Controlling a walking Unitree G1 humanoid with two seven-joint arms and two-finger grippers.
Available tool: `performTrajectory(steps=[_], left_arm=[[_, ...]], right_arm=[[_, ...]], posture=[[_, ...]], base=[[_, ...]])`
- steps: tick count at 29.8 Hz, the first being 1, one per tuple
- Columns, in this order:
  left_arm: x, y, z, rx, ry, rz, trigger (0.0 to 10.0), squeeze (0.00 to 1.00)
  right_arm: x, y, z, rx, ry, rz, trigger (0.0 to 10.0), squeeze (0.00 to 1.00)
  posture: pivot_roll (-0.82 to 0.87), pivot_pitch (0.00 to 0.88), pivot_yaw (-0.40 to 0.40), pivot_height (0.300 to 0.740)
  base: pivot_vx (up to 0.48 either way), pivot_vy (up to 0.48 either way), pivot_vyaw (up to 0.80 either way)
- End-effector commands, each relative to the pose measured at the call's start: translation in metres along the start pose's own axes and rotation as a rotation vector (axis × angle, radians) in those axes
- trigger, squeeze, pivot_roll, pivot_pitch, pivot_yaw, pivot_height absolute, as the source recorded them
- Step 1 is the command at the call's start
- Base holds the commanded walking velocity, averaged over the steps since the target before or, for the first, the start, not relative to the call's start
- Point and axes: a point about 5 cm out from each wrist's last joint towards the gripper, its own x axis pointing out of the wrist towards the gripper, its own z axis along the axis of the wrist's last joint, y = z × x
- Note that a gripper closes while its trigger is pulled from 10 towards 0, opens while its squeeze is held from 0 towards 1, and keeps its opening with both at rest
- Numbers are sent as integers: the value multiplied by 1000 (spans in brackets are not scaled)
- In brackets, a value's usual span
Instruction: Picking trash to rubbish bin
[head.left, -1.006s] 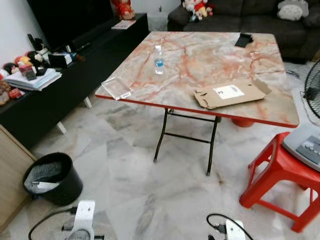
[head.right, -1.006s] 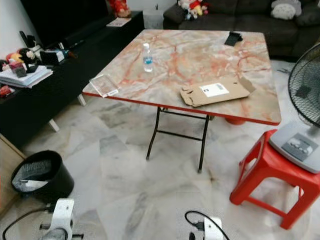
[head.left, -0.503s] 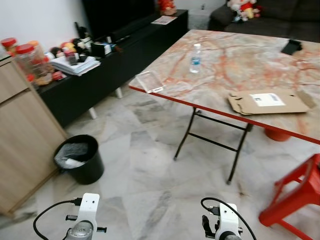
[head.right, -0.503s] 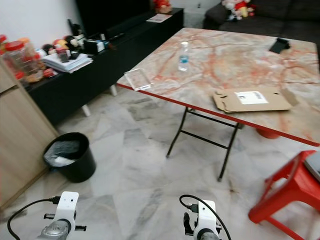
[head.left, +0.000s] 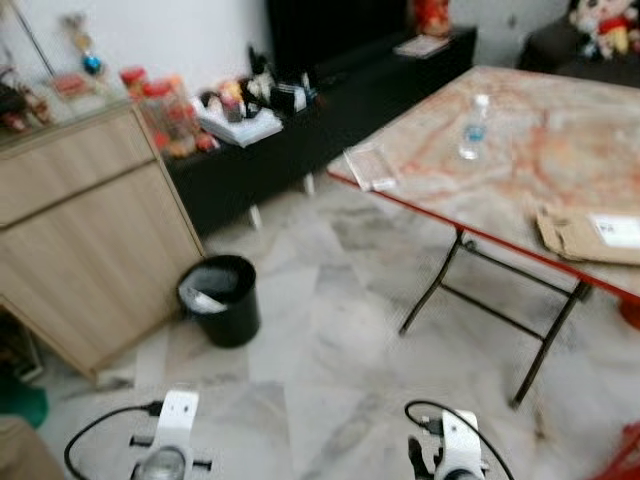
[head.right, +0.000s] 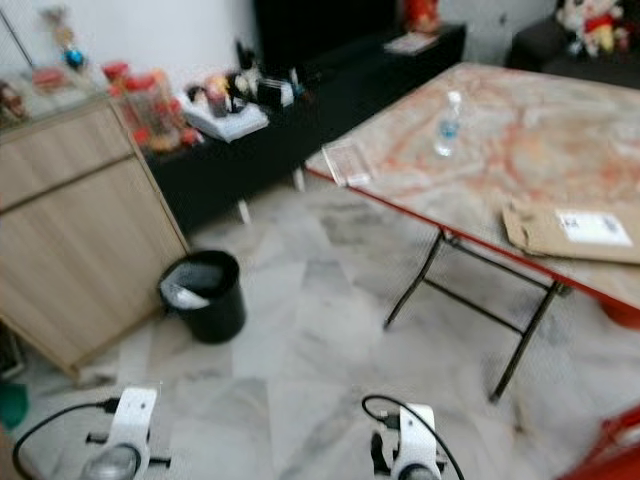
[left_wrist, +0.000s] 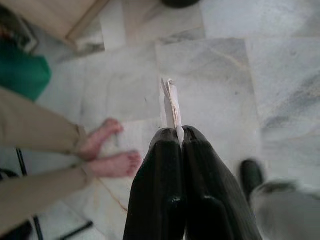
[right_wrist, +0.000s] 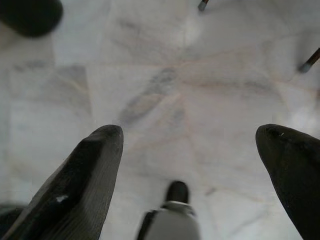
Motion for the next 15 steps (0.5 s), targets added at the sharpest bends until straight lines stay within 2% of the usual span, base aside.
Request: performTrajectory(steps=[1,9,13,15], left_arm=[[-1,5,-9,8,34,20,10000,0],[-1,5,-9,6,34,23,10000,0],[-2,4,-9,8,33,26,10000,0],[-2,3,-9,12,34,29,10000,0]], right_arm=[[0,9,-2,-3,11,20,10000,0],[1,11,2,-3,3,27,10000,0],[2,13,5,27,-12,38,10000,0],[2,12,6,25,-14,44,10000,0]], posture=[[-86,17,59,740],[-84,16,53,740],[-86,19,49,740],[-84,19,44,740]], base=[[0,0,794],[0,0,795],[0,0,0],[349,0,0]])
